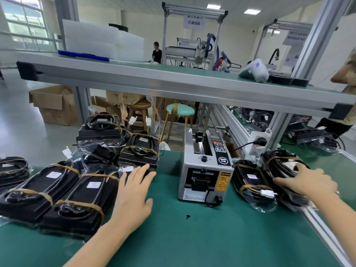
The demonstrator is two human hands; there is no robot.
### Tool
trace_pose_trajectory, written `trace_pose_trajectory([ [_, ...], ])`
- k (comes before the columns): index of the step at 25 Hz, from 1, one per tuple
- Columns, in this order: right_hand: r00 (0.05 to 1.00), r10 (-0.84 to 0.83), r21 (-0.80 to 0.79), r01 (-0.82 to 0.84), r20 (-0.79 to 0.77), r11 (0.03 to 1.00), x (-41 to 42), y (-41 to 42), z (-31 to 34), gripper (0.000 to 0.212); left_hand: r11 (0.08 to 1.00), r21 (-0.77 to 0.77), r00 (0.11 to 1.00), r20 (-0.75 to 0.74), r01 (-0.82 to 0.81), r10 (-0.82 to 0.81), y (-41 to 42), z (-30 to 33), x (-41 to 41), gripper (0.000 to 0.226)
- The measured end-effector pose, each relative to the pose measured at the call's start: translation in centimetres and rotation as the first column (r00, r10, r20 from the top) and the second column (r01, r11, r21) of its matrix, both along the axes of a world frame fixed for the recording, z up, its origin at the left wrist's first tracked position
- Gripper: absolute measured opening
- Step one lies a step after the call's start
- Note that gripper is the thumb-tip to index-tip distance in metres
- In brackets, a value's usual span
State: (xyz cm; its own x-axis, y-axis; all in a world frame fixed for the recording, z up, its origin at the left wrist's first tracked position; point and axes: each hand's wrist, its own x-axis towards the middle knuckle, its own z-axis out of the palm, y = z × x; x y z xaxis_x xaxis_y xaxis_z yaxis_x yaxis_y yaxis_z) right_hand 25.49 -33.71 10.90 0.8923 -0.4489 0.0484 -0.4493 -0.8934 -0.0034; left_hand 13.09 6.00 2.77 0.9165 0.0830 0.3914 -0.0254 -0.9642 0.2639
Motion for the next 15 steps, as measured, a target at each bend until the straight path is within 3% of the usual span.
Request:
trace_pose_trajectory([
  [2,0.999,0.05,-0.148,-0.05,-0.001,0.988,-2.8,-1.9,0.7,0.114,0.991,-0.092,0.99,0.116,0.092,-0.081,-1.2,0.4,-0.9,0.065],
  [4,0.977,0.21,-0.236,-0.195,0.042,0.952,-7.0,-4.2,1.4,0.12,0.959,-0.174,0.956,0.231,0.223,-0.18,-2.9,1.2,-1.9,0.061],
  [7,0.828,0.555,-0.372,-0.491,0.083,0.788,-13.9,-5.4,2.6,0.106,0.819,-0.287,0.852,0.341,0.496,-0.397,-6.4,4.0,-3.6,0.056],
  [9,0.586,0.808,-0.495,-0.684,0.064,0.536,-17.8,-1.0,2.5,0.08,0.673,-0.36,0.763,0.273,0.646,-0.586,-8.6,6.1,-4.2,0.068],
  [10,0.418,0.908,-0.506,-0.776,0.037,0.378,-18.4,1.7,2.7,0.066,0.611,-0.42,0.722,0.184,0.671,-0.666,-9.4,6.8,-4.1,0.082],
  [12,0.101,0.992,-0.497,-0.866,-0.08,0.048,-18.4,6.6,3.5,0.05,0.572,-0.558,0.634,-0.102,0.602,-0.767,-10.2,6.9,-3.2,0.109],
  [13,0.003,0.996,-0.478,-0.877,-0.089,-0.04,-18.3,8.4,3.6,0.045,0.537,-0.651,0.554,-0.21,0.536,-0.806,-9.9,6.7,-2.9,0.111],
  [14,-0.064,0.996,-0.48,-0.873,-0.069,-0.089,-18.1,9.6,3.6,0.043,0.465,-0.75,0.482,-0.223,0.47,-0.847,-9.4,6.5,-2.7,0.101],
  [15,-0.086,0.995,-0.52,-0.848,-0.052,-0.1,-17.7,10.4,3.6,0.046,0.389,-0.819,0.479,-0.162,0.423,-0.863,-8.6,6.2,-2.6,0.085],
])
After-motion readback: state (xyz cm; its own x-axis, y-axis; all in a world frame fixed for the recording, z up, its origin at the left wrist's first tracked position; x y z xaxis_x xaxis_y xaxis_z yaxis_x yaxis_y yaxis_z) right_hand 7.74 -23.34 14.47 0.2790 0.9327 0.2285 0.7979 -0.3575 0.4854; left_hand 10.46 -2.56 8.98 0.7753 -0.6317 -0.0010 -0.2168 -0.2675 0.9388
